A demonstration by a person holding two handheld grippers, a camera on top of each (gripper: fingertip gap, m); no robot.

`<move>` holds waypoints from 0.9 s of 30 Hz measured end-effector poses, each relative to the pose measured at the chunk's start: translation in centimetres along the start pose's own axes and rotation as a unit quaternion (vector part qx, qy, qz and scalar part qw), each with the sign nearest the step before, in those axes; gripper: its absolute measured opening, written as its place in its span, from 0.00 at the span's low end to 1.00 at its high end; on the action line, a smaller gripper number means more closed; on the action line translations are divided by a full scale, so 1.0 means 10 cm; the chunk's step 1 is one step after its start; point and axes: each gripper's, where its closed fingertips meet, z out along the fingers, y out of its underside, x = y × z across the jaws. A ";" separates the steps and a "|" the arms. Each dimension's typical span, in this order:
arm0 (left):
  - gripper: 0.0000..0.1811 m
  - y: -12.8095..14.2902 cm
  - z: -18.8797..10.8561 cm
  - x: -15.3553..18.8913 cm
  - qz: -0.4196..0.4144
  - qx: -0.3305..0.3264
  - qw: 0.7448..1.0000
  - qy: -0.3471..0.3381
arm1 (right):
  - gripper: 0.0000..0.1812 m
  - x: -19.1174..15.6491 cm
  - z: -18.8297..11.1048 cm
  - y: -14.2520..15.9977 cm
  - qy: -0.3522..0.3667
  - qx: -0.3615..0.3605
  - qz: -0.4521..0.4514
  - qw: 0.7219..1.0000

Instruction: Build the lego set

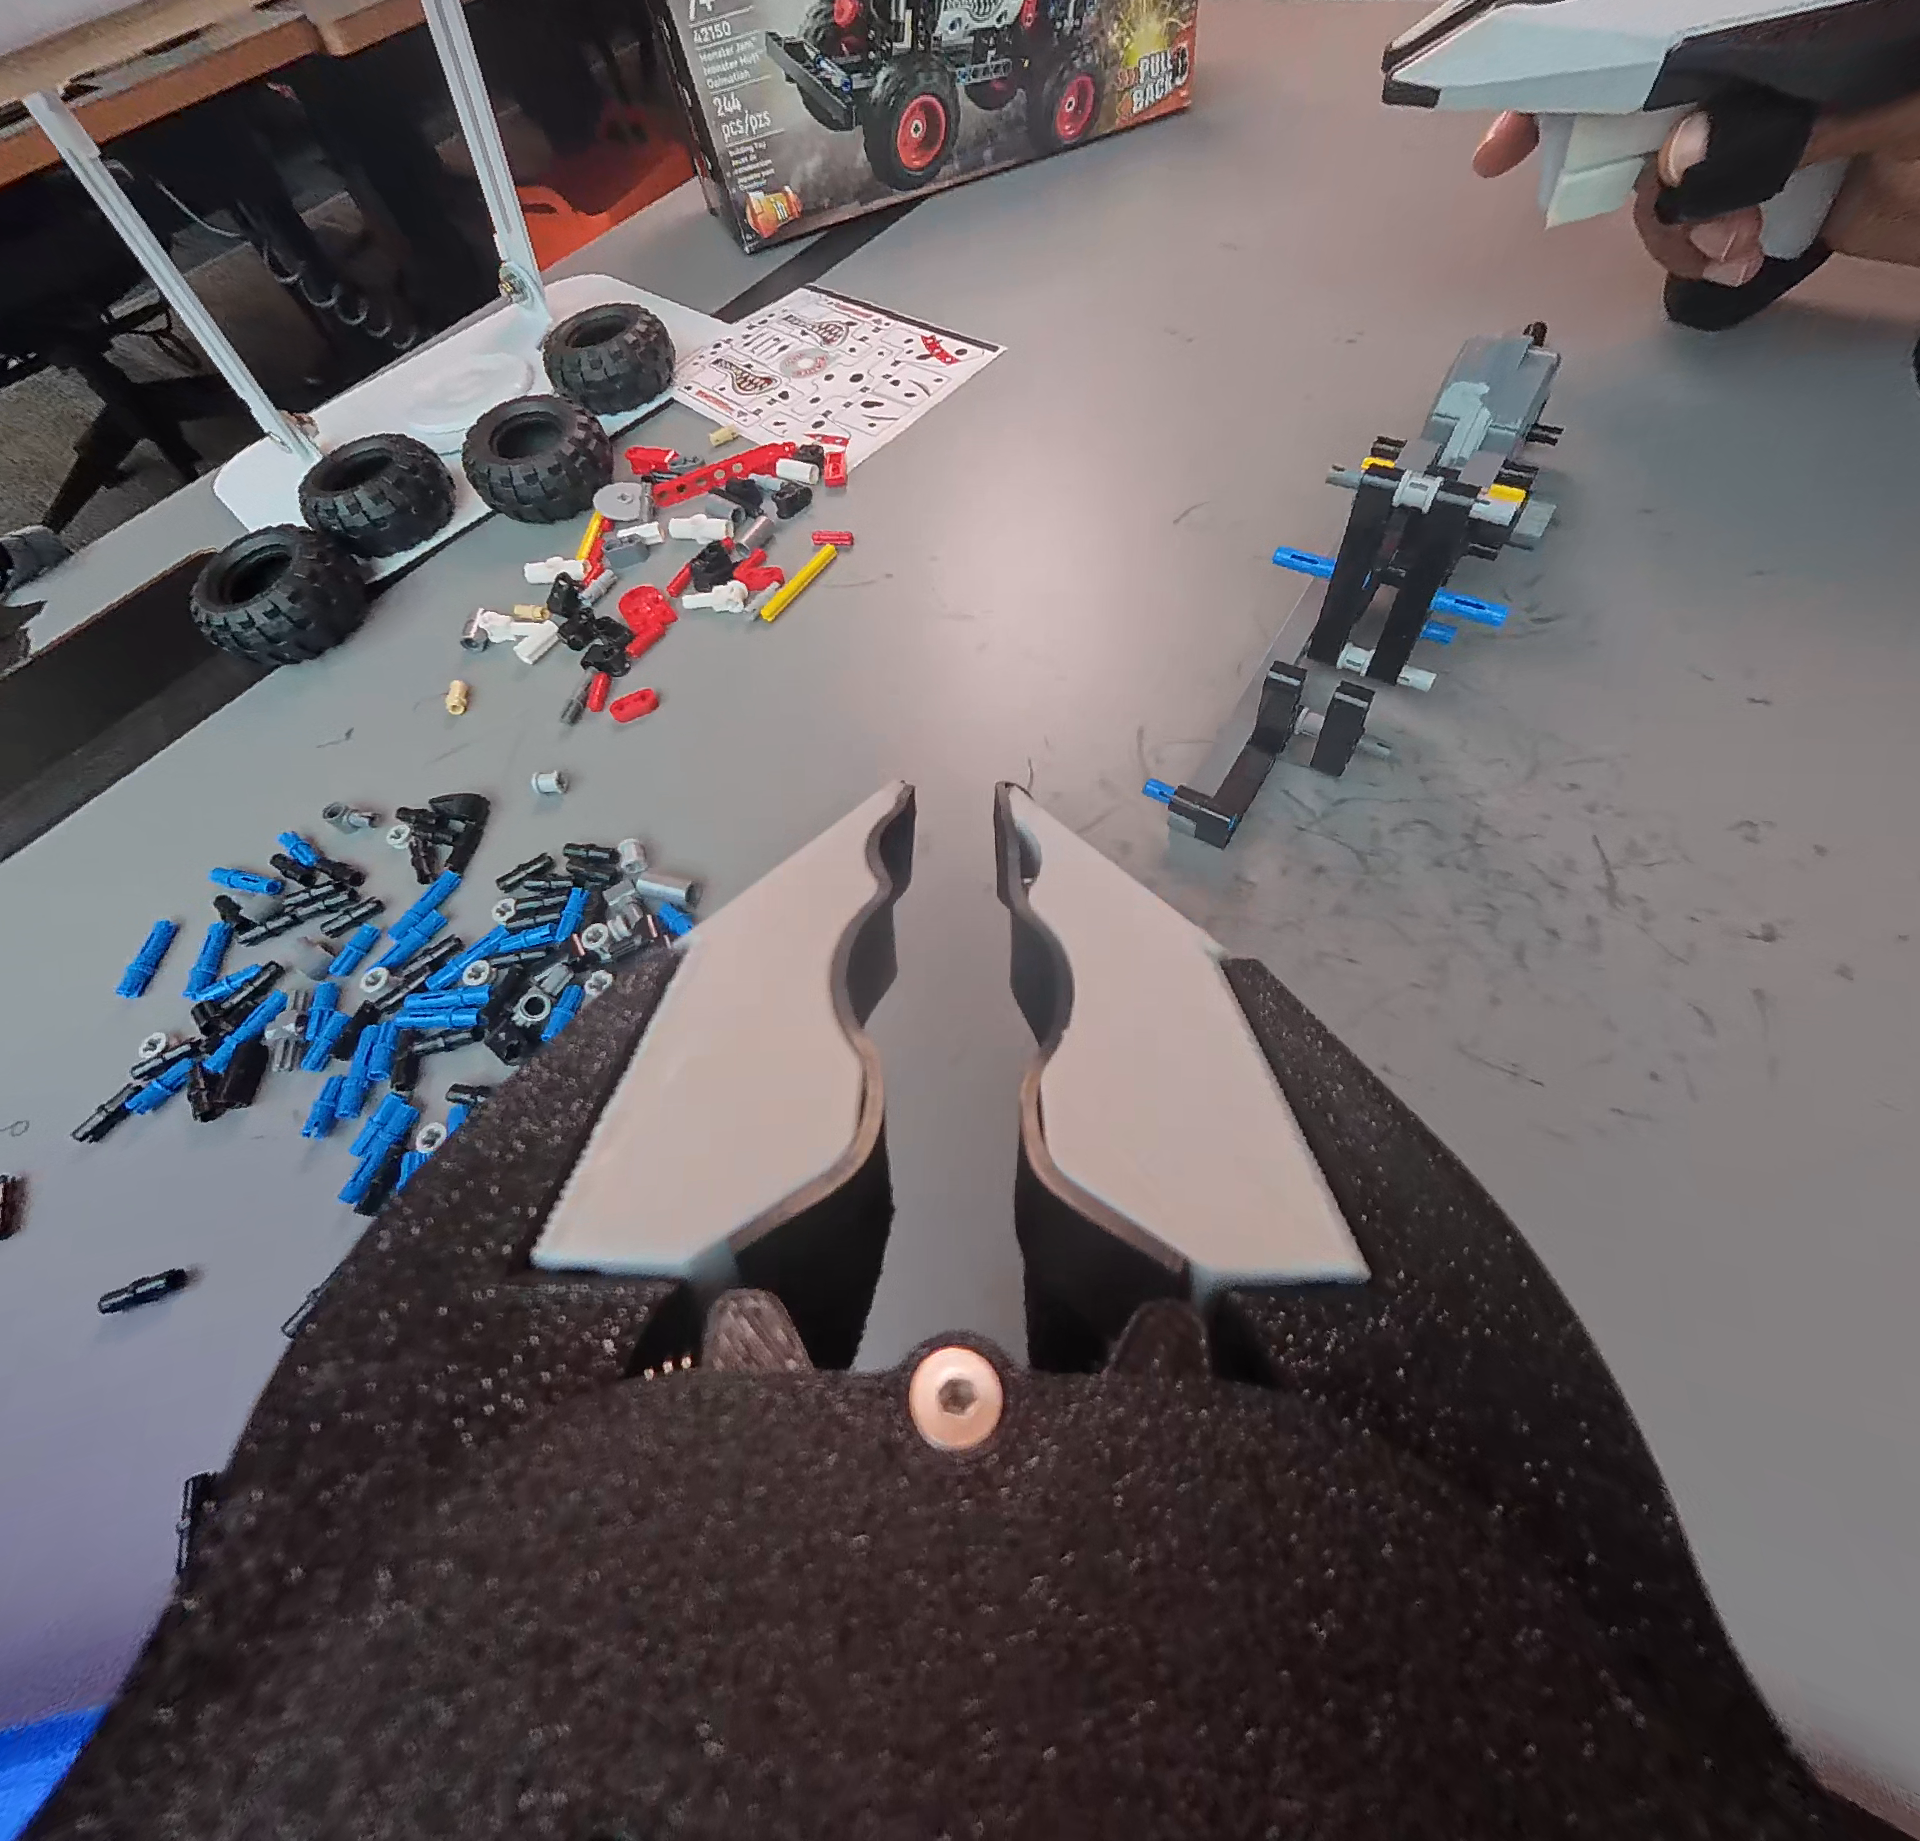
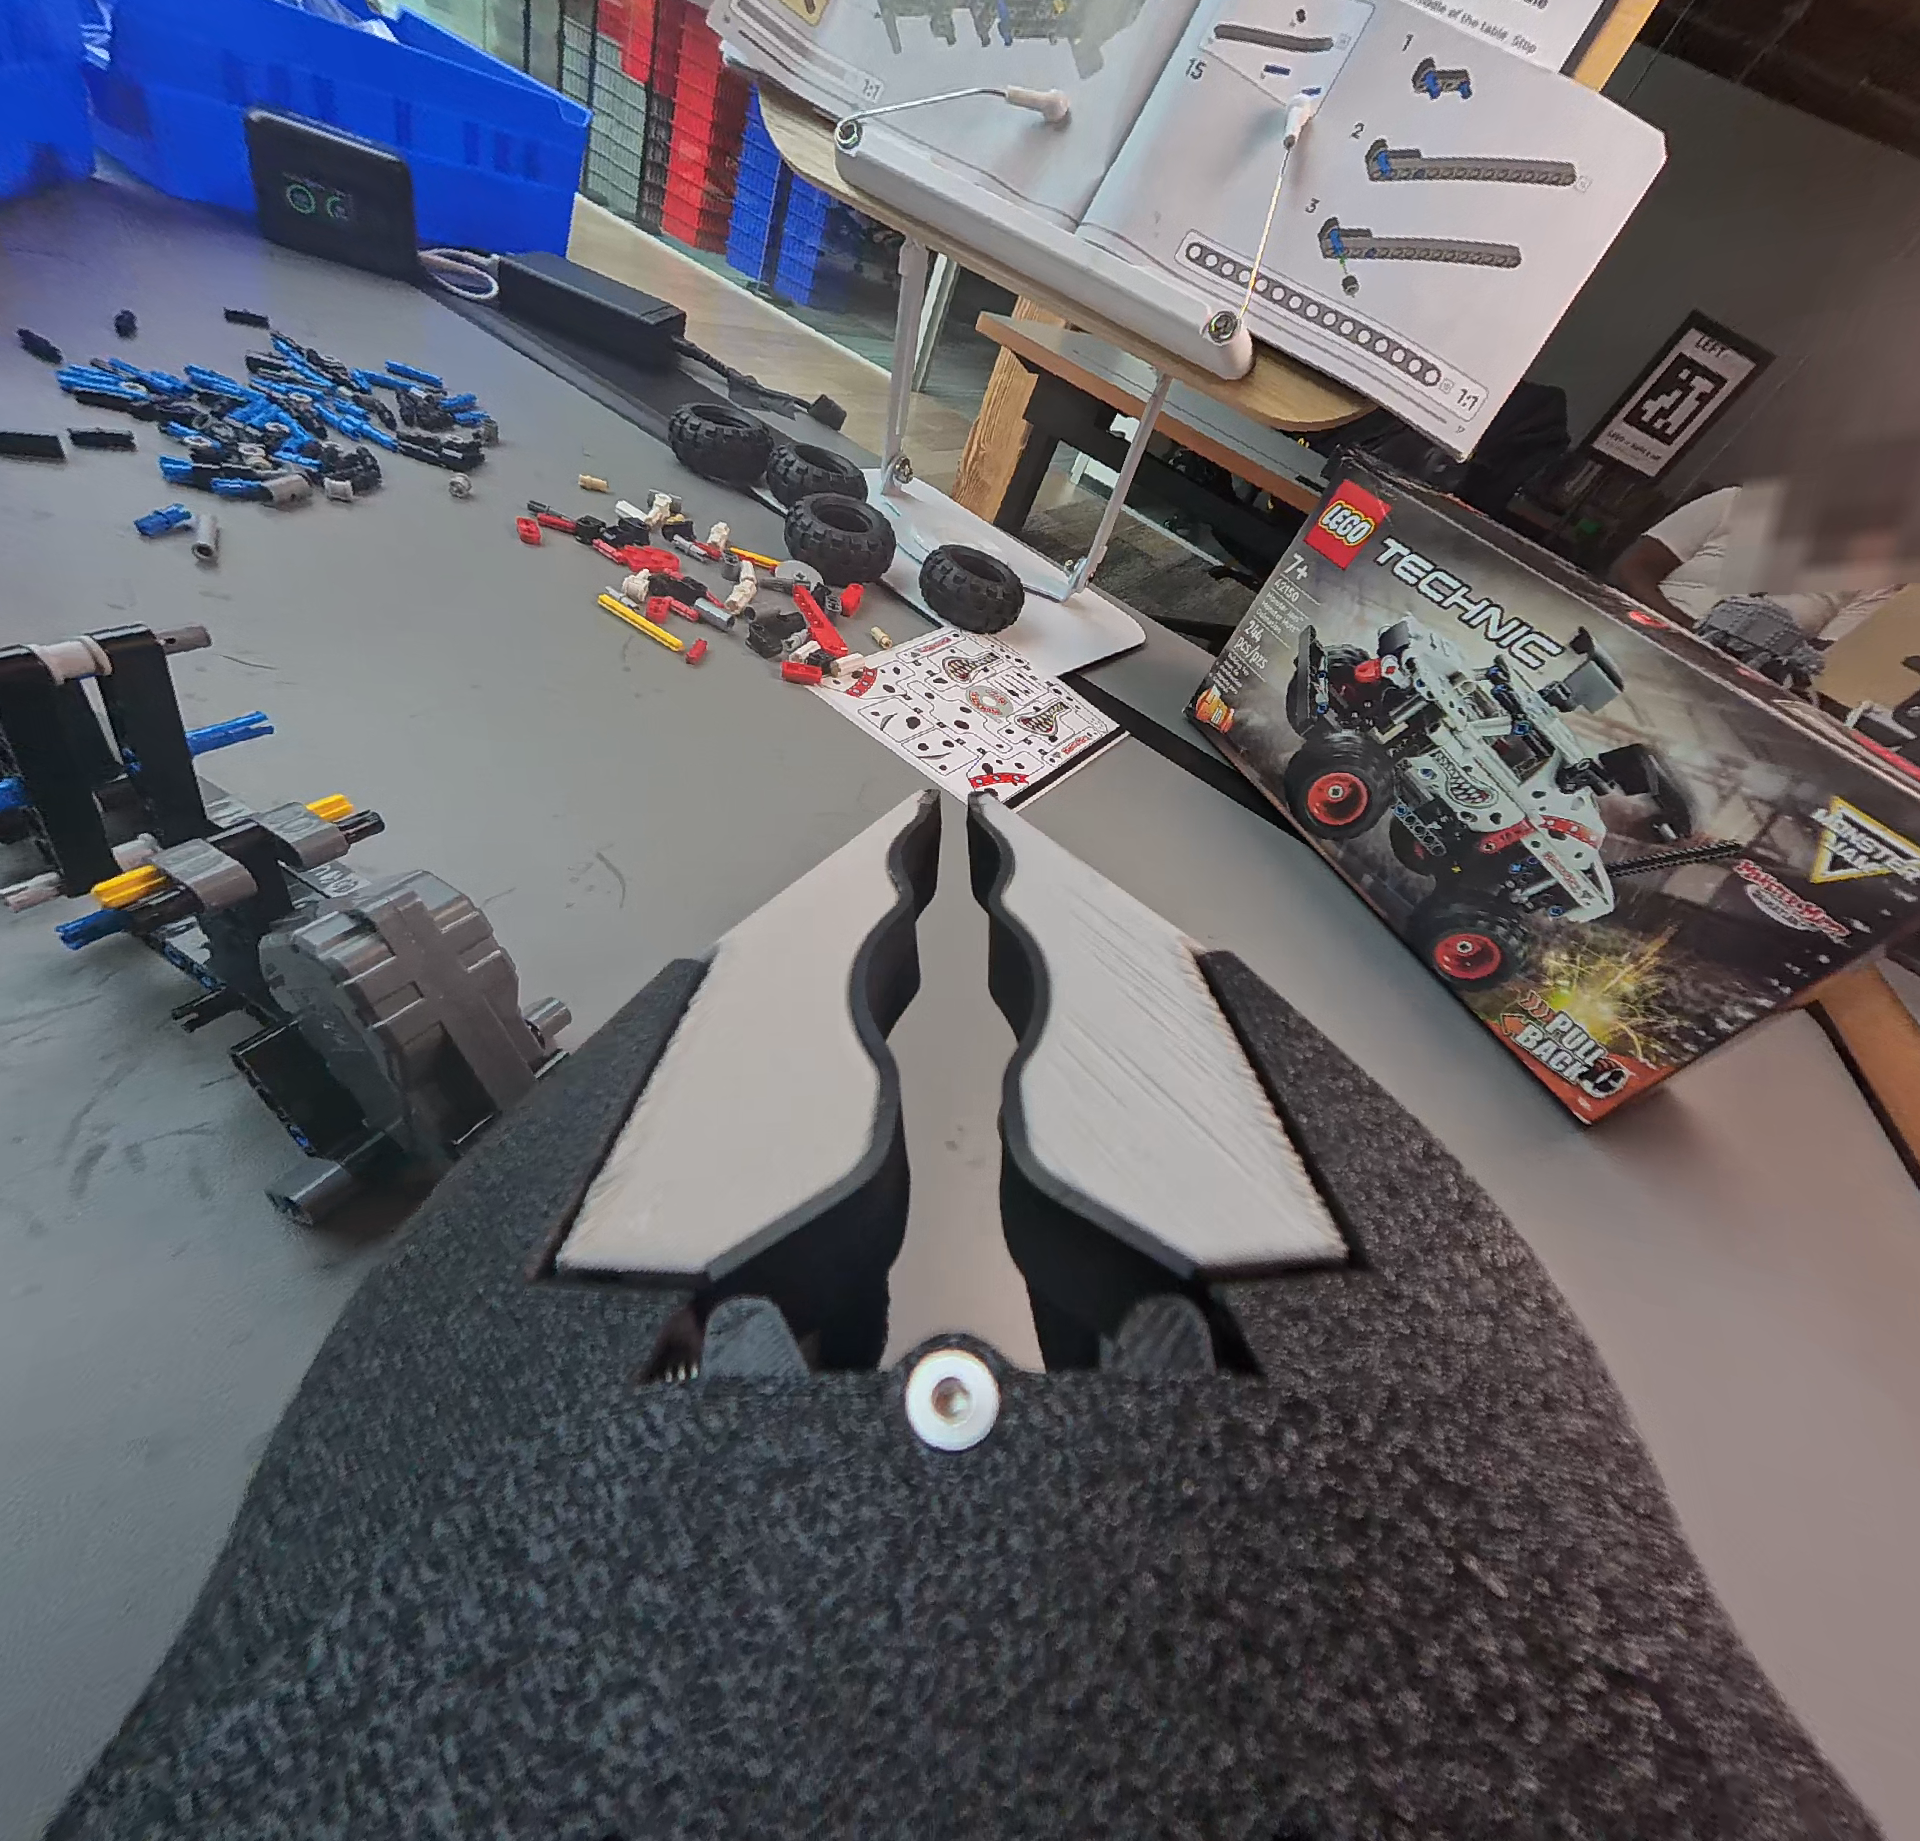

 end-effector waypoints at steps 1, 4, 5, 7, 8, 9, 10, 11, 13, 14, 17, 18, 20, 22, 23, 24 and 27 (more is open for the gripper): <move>0.10 -0.01 -0.01 -0.01 -0.001 0.005 1.000 -0.002 | 0.03 0.00 0.00 0.00 0.002 -0.001 -0.001 1.000; 0.10 -0.07 -0.07 -0.08 -0.009 0.020 1.000 -0.019 | 0.03 0.00 0.00 0.00 0.006 -0.001 -0.007 1.000; 0.10 -0.10 -0.10 -0.12 -0.014 0.029 0.999 -0.029 | 0.03 -0.01 0.00 -0.01 0.007 0.000 -0.007 1.000; 0.10 -0.21 -0.22 -0.27 -0.027 0.055 0.996 -0.062 | 0.03 0.00 -0.02 -0.04 0.012 0.005 -0.007 1.000; 0.10 -0.28 -0.32 -0.37 -0.032 0.071 0.994 -0.083 | 0.03 0.00 -0.03 -0.06 0.014 0.008 -0.005 1.000; 0.10 -0.35 -0.46 -0.52 -0.037 0.086 0.989 -0.113 | 0.03 0.01 -0.04 -0.07 0.015 0.012 0.001 1.000; 0.10 -0.42 -0.64 -0.70 -0.041 0.097 0.983 -0.150 | 0.03 0.02 -0.04 -0.09 0.015 0.015 0.007 1.000; 0.11 -0.48 -0.86 -0.91 -0.045 0.108 0.975 -0.190 | 0.03 0.03 -0.05 -0.09 0.015 0.017 0.013 1.000; 0.11 -0.58 -1.43 -1.36 -0.062 0.129 0.951 -0.273 | 0.03 0.06 -0.05 -0.09 0.017 0.017 0.021 0.999; 0.11 -0.58 -1.73 -1.58 -0.073 0.129 0.940 -0.307 | 0.03 0.07 -0.05 -0.11 0.018 0.020 0.025 0.999; 0.17 -0.44 -2.49 -2.21 -0.116 0.082 0.916 -0.375 | 0.03 0.08 -0.06 -0.13 0.018 0.026 0.030 0.999; 0.16 -0.37 -2.68 -2.39 -0.128 0.064 0.911 -0.385 | 0.03 0.08 -0.07 -0.13 0.018 0.026 0.029 0.999; 0.17 -0.13 -2.84 -2.67 -0.170 -0.001 0.916 -0.364 | 0.03 0.08 -0.06 -0.12 0.017 0.024 0.031 0.999; 0.19 0.16 -2.82 -2.85 -0.206 -0.072 0.921 -0.323 | 0.03 0.07 -0.04 -0.09 0.017 0.020 0.031 0.999; 0.19 0.31 -2.77 -2.90 -0.215 -0.105 0.924 -0.299 | 0.03 0.07 -0.04 -0.08 0.017 0.017 0.029 0.999; 0.19 0.47 -2.69 -2.90 -0.224 -0.144 0.927 -0.263 | 0.03 0.08 -0.03 -0.06 0.019 0.014 0.027 0.999; 0.19 0.87 -2.41 -2.83 -0.211 -0.242 0.932 -0.167 | 0.03 0.11 -0.02 -0.01 0.025 0.004 0.023 0.999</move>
